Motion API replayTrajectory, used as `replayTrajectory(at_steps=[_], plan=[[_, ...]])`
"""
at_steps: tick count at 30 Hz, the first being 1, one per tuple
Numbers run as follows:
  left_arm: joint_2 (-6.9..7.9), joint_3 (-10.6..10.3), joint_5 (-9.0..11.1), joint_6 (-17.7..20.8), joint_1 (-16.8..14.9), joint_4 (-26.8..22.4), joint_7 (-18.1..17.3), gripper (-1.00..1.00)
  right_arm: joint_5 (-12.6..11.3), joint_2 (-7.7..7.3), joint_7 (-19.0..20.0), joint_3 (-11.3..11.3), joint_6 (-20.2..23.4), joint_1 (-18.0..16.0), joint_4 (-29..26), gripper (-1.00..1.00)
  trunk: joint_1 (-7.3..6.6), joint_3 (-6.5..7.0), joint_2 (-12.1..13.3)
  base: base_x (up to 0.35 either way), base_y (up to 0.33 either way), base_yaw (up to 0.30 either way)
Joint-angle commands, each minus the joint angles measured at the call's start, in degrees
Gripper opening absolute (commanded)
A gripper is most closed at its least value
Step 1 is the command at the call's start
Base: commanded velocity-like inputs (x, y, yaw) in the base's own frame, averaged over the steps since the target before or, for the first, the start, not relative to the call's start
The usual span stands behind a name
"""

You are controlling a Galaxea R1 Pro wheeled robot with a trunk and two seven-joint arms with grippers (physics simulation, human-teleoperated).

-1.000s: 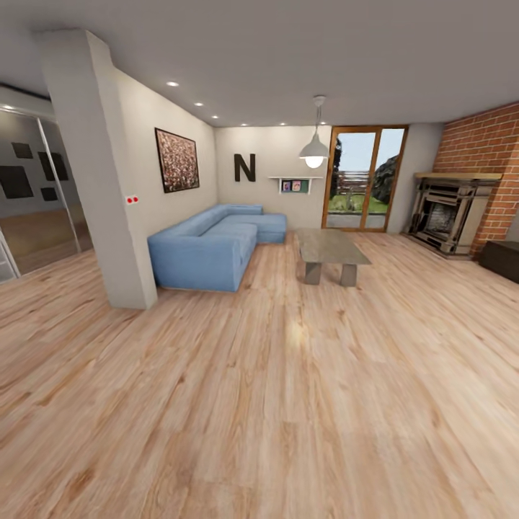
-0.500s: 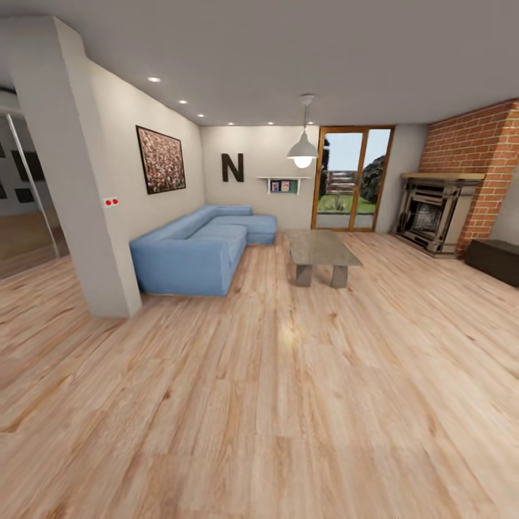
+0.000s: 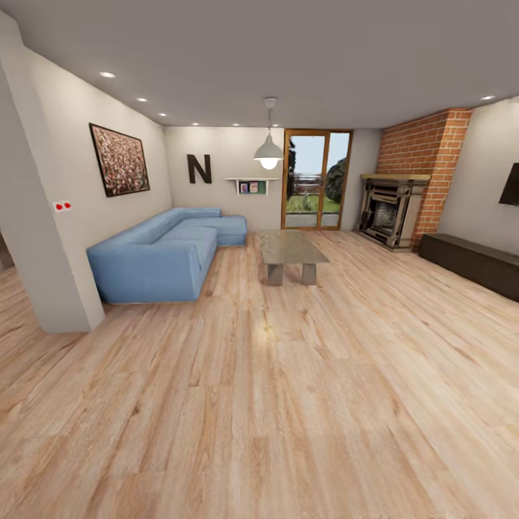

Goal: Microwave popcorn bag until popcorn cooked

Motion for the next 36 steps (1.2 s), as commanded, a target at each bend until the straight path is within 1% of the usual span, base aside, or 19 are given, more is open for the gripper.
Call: replayTrajectory(at_steps=[1,5,8,24,36], plan=[[-0.02,0.02,0.47,-0.13,0.01,-0.02,0.04,1.00,-0.58,0.01,0.00,0.15,-0.24,-0.01,0.03,1.00,0.00,-0.02,-0.02,0.000,0.000,-0.288],[-0.01,-0.04,0.49,-0.12,0.01,-0.02,0.04,1.00,-0.58,0.01,0.00,0.15,-0.26,-0.01,0.03,1.00,0.00,0.06,-0.02,0.006,0.000,-0.288],[-0.02,-0.07,0.53,0.00,0.01,0.04,0.04,1.00,-0.58,0.01,0.00,0.15,-0.26,-0.01,0.03,1.00,0.00,0.12,-0.02,0.198,0.000,-0.288],[-0.02,-0.14,0.57,0.04,0.01,0.07,0.04,1.00,-0.49,0.01,0.00,0.15,-0.35,-0.01,0.03,1.00,0.00,0.12,-0.02,0.322,0.000,-0.019],[-0.02,-0.14,0.55,0.04,0.01,0.07,0.04,1.00,-0.51,0.01,0.00,0.15,-0.35,-0.01,0.03,1.00,0.00,0.12,-0.02,0.322,0.000,-0.266]])
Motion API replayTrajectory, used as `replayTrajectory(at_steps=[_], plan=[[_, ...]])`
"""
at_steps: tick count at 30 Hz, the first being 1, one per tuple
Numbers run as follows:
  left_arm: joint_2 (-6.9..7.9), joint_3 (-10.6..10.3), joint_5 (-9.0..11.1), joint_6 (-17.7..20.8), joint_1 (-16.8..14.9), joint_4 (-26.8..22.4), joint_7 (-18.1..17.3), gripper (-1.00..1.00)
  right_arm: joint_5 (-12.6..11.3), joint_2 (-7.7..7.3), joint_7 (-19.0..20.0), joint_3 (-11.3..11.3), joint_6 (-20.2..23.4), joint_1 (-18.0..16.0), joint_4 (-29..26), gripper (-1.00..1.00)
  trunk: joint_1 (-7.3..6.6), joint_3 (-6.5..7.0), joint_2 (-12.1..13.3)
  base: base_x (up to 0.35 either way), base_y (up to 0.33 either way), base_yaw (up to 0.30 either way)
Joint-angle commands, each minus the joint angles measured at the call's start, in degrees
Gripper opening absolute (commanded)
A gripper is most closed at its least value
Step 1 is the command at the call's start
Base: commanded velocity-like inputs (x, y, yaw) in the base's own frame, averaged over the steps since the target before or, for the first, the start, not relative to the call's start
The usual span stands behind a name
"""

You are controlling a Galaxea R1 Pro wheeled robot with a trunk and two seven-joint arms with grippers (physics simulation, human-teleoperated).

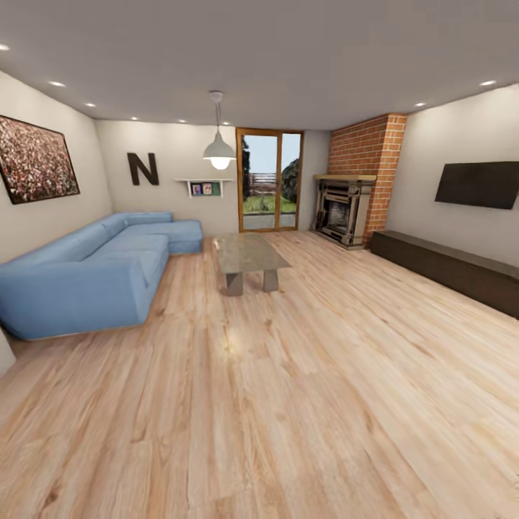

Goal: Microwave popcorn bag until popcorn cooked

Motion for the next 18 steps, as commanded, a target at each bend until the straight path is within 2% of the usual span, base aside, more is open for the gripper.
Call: replayTrajectory(at_steps=[1,18], plan=[[-0.01,0.02,0.46,-0.13,0.01,-0.02,0.04,1.00,-0.58,0.01,0.00,0.15,-0.23,-0.02,0.03,1.00,0.03,-0.04,-0.02,0.323,0.000,-0.286],[0.00,0.04,0.47,-0.13,0.01,-0.02,0.04,1.00,-0.58,0.01,0.00,0.15,-0.23,-0.02,0.03,1.00,0.03,-0.04,-0.02,0.322,0.000,-0.286]])
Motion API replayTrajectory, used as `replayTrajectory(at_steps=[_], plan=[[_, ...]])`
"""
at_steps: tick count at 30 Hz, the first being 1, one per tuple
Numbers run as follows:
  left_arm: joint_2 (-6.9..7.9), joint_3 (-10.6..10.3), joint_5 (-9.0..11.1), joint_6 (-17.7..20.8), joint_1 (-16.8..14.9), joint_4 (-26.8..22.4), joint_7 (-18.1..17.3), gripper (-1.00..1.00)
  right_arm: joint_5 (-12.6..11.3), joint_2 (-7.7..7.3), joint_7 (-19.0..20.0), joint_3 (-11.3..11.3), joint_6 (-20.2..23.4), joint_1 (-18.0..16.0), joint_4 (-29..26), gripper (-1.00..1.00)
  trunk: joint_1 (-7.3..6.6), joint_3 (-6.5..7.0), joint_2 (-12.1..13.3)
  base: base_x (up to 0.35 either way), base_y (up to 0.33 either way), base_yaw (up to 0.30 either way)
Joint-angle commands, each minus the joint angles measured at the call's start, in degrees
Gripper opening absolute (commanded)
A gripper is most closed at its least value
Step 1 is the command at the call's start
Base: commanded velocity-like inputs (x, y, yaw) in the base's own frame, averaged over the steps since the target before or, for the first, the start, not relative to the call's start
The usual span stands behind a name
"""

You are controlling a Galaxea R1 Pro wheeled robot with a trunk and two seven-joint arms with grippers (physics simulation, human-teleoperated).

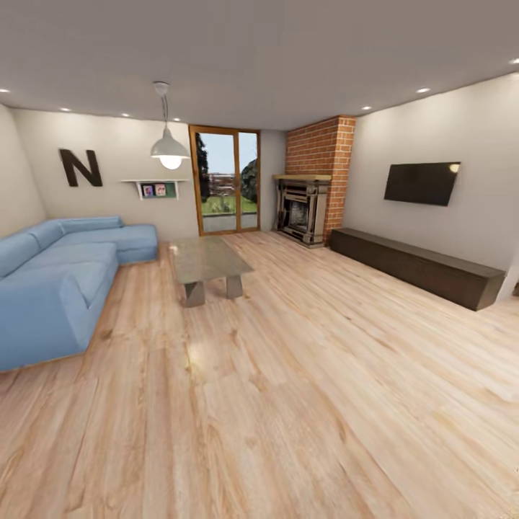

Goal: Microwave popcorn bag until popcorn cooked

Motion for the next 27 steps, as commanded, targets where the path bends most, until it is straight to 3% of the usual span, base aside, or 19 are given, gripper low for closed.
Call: replayTrajectory(at_steps=[1,27], plan=[[-0.02,0.01,0.49,-0.13,0.01,-0.02,0.04,1.00,-0.60,0.01,0.00,0.15,-0.23,-0.02,0.03,1.00,0.03,-0.04,-0.02,0.322,0.000,-0.286],[-0.02,0.08,0.47,-0.15,0.01,-0.02,0.04,1.00,-0.60,0.01,0.00,0.15,-0.23,-0.02,0.03,1.00,0.03,-0.04,-0.02,0.322,0.000,-0.286]])
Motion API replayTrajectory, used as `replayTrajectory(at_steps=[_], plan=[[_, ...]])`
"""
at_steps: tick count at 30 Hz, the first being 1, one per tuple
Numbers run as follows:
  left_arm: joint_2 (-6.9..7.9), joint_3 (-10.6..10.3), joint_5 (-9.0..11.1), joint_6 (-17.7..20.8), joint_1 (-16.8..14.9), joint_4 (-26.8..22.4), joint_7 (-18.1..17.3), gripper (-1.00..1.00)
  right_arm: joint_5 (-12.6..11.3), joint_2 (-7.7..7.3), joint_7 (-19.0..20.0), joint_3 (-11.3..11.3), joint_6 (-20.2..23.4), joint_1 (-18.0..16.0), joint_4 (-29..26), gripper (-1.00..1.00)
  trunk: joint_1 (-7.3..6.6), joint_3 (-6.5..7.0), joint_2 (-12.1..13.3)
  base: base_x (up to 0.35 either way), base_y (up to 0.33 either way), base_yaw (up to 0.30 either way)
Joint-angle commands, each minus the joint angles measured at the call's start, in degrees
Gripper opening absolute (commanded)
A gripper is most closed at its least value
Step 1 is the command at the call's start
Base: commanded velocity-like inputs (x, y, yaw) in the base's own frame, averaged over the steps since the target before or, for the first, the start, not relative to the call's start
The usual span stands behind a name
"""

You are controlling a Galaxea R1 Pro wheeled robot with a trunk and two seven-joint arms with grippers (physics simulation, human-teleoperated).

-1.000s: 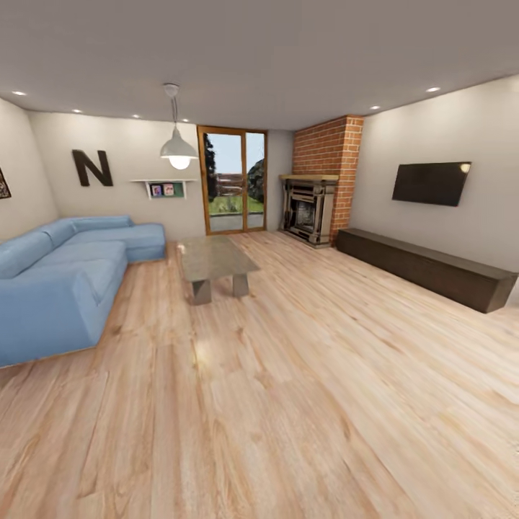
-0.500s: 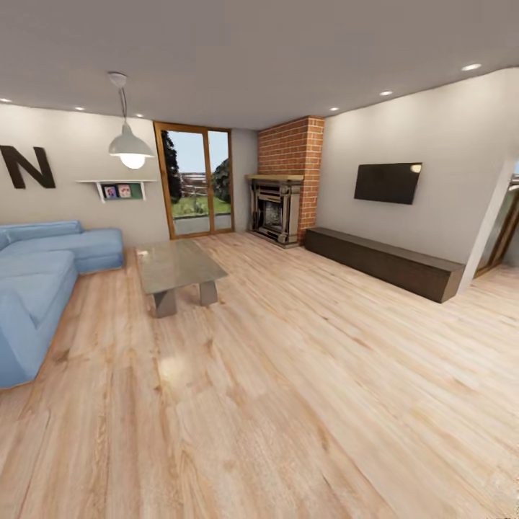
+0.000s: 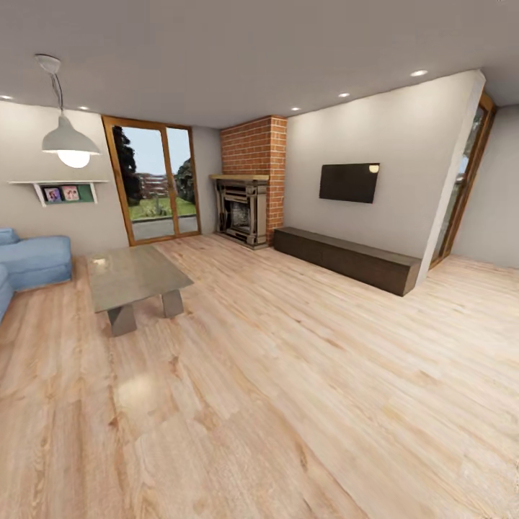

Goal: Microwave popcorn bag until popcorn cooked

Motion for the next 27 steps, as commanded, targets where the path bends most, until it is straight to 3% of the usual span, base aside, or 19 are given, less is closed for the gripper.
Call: replayTrajectory(at_steps=[1,27], plan=[[-0.01,0.03,0.46,-0.13,0.01,-0.02,0.04,1.00,-0.57,0.01,0.00,0.15,-0.23,-0.02,0.03,1.00,0.03,-0.04,-0.02,0.322,0.000,-0.286],[0.00,0.04,0.45,-0.17,0.01,-0.02,0.04,1.00,-0.59,0.01,0.00,0.15,-0.25,-0.02,0.03,1.00,0.03,-0.04,-0.02,0.322,0.000,-0.286]])
